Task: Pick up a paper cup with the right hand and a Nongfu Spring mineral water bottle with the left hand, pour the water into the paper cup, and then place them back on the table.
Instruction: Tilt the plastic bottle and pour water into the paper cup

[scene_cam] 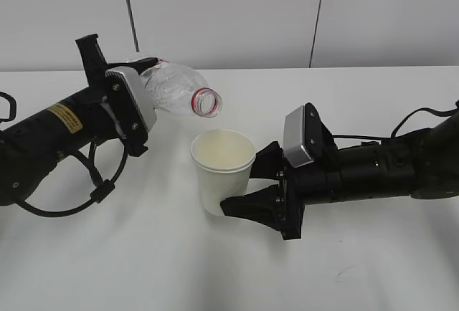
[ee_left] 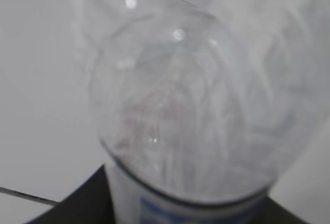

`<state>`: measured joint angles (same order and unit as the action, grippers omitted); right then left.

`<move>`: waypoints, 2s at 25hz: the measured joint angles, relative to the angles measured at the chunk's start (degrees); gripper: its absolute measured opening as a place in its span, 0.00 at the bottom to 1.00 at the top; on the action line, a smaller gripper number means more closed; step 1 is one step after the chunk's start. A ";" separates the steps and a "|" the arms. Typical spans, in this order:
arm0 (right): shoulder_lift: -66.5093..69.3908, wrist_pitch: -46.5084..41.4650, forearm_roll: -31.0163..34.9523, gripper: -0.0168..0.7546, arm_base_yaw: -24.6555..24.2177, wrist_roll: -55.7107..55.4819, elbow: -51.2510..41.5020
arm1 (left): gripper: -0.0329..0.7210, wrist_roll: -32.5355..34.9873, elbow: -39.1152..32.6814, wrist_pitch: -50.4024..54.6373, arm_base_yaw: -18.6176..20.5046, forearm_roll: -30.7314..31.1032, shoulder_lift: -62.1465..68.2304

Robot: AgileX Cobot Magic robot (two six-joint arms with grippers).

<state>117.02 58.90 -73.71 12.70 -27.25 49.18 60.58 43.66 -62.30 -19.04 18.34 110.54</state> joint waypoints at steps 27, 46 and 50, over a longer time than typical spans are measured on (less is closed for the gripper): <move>0.00 -2.49 -3.37 0.67 0.00 0.00 0.00 | 0.41 9.63 0.00 0.00 0.00 -1.94 0.00; 0.00 -4.42 -1.76 0.67 0.00 0.00 0.00 | 0.41 14.92 0.00 0.00 0.00 -2.28 0.00; 0.00 -4.42 -1.76 0.67 0.00 0.00 0.00 | 0.41 14.99 0.00 0.00 0.00 -2.28 0.00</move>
<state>117.02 54.47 -75.46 12.70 -27.25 49.18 75.57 43.66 -62.30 -19.04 16.06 110.54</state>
